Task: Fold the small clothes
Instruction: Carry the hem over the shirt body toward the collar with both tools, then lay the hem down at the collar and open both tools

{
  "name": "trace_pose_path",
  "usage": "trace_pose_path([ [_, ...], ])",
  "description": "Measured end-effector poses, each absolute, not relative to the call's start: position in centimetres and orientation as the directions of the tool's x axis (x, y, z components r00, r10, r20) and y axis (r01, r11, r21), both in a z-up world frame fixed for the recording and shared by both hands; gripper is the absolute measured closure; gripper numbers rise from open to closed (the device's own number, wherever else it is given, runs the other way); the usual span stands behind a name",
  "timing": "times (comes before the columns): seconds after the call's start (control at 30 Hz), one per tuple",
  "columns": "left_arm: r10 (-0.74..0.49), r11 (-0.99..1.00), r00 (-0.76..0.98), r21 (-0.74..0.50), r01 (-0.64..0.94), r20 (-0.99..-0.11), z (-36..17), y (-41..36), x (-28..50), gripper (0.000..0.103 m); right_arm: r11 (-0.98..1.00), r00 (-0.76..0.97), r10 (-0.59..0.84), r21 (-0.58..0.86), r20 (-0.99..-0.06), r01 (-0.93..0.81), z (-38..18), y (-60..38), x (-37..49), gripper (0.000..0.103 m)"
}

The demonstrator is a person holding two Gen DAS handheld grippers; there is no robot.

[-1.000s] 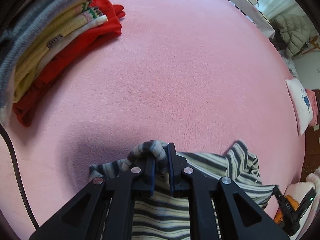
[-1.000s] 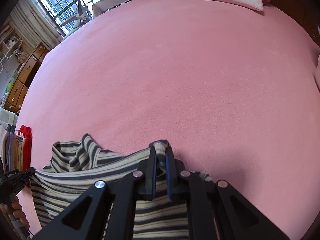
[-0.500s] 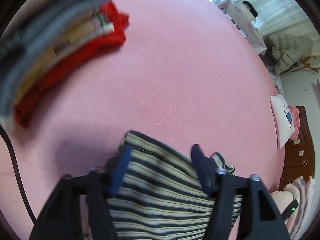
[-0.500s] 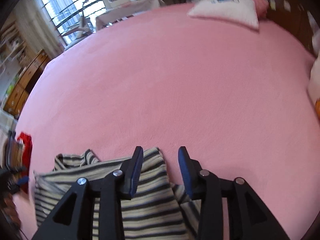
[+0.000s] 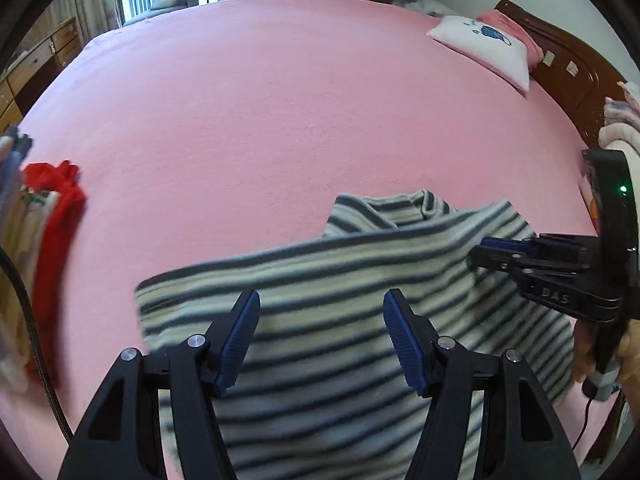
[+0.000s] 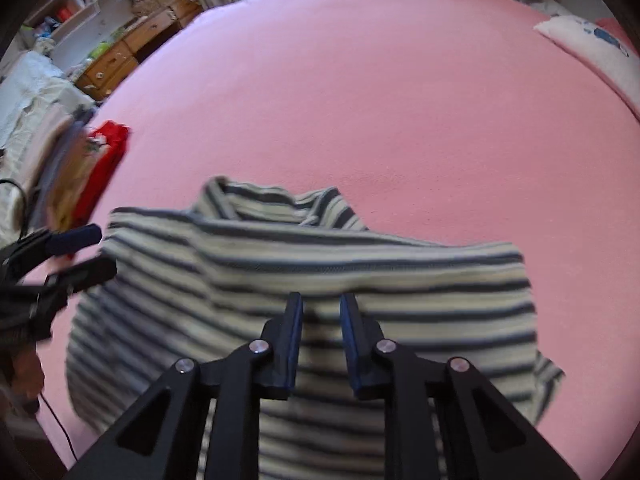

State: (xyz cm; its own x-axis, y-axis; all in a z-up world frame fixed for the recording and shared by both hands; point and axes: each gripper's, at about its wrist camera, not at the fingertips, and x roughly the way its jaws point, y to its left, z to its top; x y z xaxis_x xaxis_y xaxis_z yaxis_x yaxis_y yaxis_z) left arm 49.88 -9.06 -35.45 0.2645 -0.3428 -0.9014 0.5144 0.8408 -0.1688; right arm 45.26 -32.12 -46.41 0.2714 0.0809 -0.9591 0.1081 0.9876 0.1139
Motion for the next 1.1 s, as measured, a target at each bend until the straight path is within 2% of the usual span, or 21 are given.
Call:
trace_pose_path([
  [0.07, -0.334, 0.857, 0.273, -0.171, 0.486, -0.902, -36.4, -9.3, 51.5, 0.040, 0.982, 0.273, 0.045, 0.093, -0.961, 0.167, -47.2, -33.6, 45.9, 0.085],
  [0.23, -0.227, 0.908, 0.297, -0.091, 0.410, -0.927, -38.7, -8.2, 54.4, 0.040, 0.952, 0.270, -0.061, 0.025, -0.961, 0.305, -48.1, -39.7, 45.7, 0.085],
  [0.3, -0.185, 0.922, 0.309, -0.055, 0.384, -0.933, -39.3, -7.1, 55.1, 0.040, 0.939, 0.261, -0.081, 0.015, -0.962, 0.344, -48.0, -42.1, 45.1, 0.089],
  [0.33, -0.171, 0.927, 0.314, -0.045, 0.371, -0.934, -39.4, -6.4, 55.4, 0.040, 0.933, 0.264, -0.079, 0.021, -0.961, 0.358, -47.7, -43.1, 44.8, 0.097],
  [0.43, -0.130, 0.949, 0.338, -0.018, 0.315, -0.932, -39.6, -4.5, 56.4, 0.039, 0.926, 0.275, -0.134, -0.022, -0.952, 0.377, -46.7, -44.8, 43.8, 0.097],
  [0.53, -0.113, 0.963, 0.338, -0.020, 0.267, -0.934, -39.0, -3.0, 57.1, 0.041, 0.921, 0.272, -0.151, -0.035, -0.950, 0.389, -45.6, -45.9, 42.7, 0.097],
  [0.63, -0.116, 0.959, 0.352, -0.013, 0.283, -0.929, -36.3, -2.2, 56.0, 0.041, 0.927, 0.289, -0.131, -0.013, -0.948, 0.375, -43.9, -45.5, 41.5, 0.097],
  [0.67, -0.126, 0.954, 0.361, -0.013, 0.300, -0.924, -35.3, -2.0, 55.3, 0.041, 0.931, 0.303, -0.113, 0.005, -0.946, 0.364, -43.0, -45.0, 40.9, 0.093],
  [0.73, -0.125, 0.943, 0.389, 0.012, 0.333, -0.913, -33.1, -1.5, 53.2, 0.041, 0.943, 0.328, -0.083, 0.032, -0.941, 0.331, -41.1, -43.8, 39.3, 0.093],
  [0.77, -0.134, 0.935, 0.408, 0.021, 0.353, -0.903, -31.6, -1.0, 51.4, 0.038, 0.951, 0.342, -0.068, 0.043, -0.937, 0.306, -40.0, -42.9, 38.1, 0.092],
  [0.8, -0.146, 0.930, 0.423, 0.021, 0.367, -0.894, -30.4, -0.3, 49.6, 0.032, 0.958, 0.349, -0.053, 0.051, -0.936, 0.283, -39.0, -42.1, 36.7, 0.090],
  [0.87, -0.158, 0.928, 0.436, 0.018, 0.373, -0.886, -29.1, 1.0, 46.2, 0.026, 0.964, 0.348, -0.036, 0.059, -0.937, 0.258, -37.5, -41.1, 33.8, 0.071],
  [0.93, -0.158, 0.928, 0.418, 0.010, 0.372, -0.895, -28.1, 2.5, 42.9, 0.026, 0.966, 0.343, -0.025, 0.066, -0.939, 0.251, -36.9, -40.8, 30.2, 0.062],
  [1.1, -0.150, 0.941, 0.350, -0.025, 0.337, -0.925, -29.6, 7.0, 35.4, 0.026, 0.972, 0.281, 0.022, 0.086, -0.960, 0.220, -37.2, -40.4, 21.2, 0.061],
])
